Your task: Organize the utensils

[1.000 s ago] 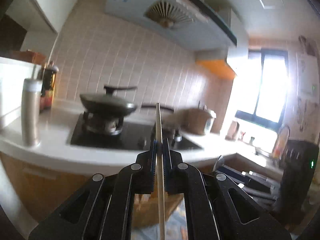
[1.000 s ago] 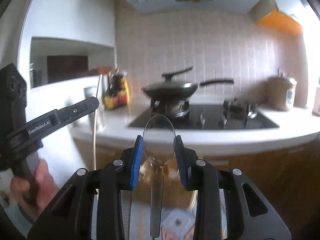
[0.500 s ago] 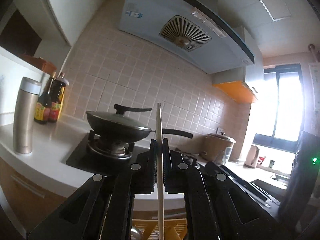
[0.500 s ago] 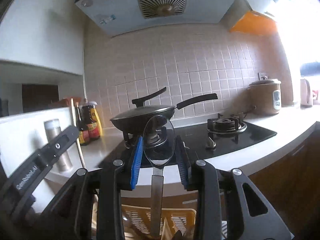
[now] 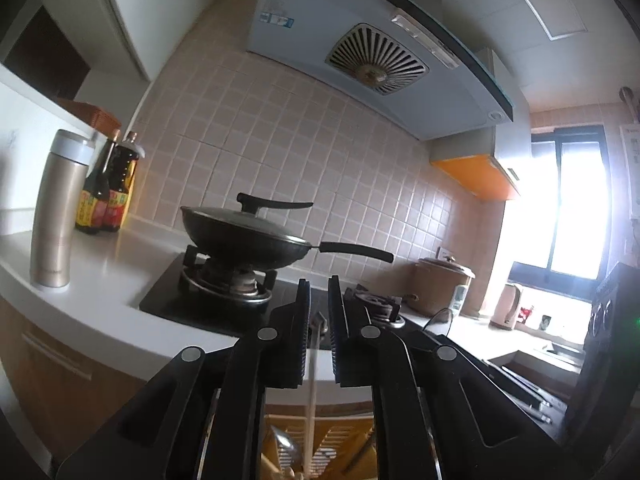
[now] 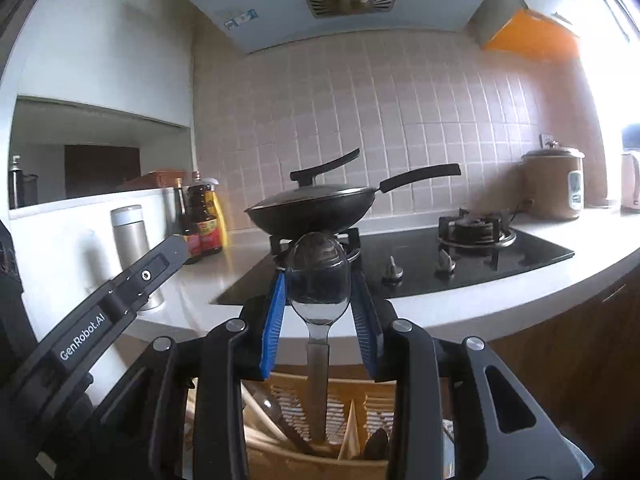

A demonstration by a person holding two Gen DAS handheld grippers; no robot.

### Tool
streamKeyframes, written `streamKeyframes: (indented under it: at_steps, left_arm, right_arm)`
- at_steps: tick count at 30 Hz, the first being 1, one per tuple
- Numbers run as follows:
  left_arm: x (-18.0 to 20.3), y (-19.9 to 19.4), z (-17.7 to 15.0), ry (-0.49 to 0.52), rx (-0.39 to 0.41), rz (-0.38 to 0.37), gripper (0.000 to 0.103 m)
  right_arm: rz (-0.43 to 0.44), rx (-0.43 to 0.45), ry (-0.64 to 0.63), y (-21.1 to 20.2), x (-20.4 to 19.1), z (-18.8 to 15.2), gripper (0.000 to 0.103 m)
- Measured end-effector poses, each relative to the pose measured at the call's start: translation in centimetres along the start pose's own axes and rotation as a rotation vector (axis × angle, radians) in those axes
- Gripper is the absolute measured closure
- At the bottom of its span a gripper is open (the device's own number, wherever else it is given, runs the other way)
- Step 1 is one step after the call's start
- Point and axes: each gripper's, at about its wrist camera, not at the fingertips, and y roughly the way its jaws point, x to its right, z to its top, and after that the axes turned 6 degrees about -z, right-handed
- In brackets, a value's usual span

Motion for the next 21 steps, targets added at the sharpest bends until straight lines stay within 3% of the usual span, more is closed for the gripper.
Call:
streamKeyframes:
  at_steps: [3,7,11,16,20,21]
  left_arm:
    - [0.2,-1.1,0.5,0.014,-0.005,0.004,0.081]
    - [-0.1,-3.6,1.7,-0.003,-0.007,-0.008,0.072]
    - [-0.3,-7.1,2.8,-0.01,-0.011,-0.04,0.05]
    - [-0.2,-11.6,2.3,-0.004,-0.041,-0.039,0.032]
    - [0.4,-14.5,0.5,0.049,-0.068,0.01,0.019]
    - [0.6,-15.0,-0.2,0.061,-0.081,0.028,0.016]
  right_arm:
    - [0.016,-0.027,0.008,-1.0,0.2,0.4,0.063]
    - [0.022,-0.052,0.025,-3.0,0.7,0.8,0.063]
    - [0.023,-0.071,0.033,-6.3,1.4,0.8,0.057]
    - [-0.004,-0.097,0.024,-10.7,2.1,-1.3,0.039]
    - [-0.041,-0.11,-0.005,-13.5,2.0,-4.3,0.035]
    - [-0.048,-0.11,-0.005,-13.9,2.0,-4.9,0.029]
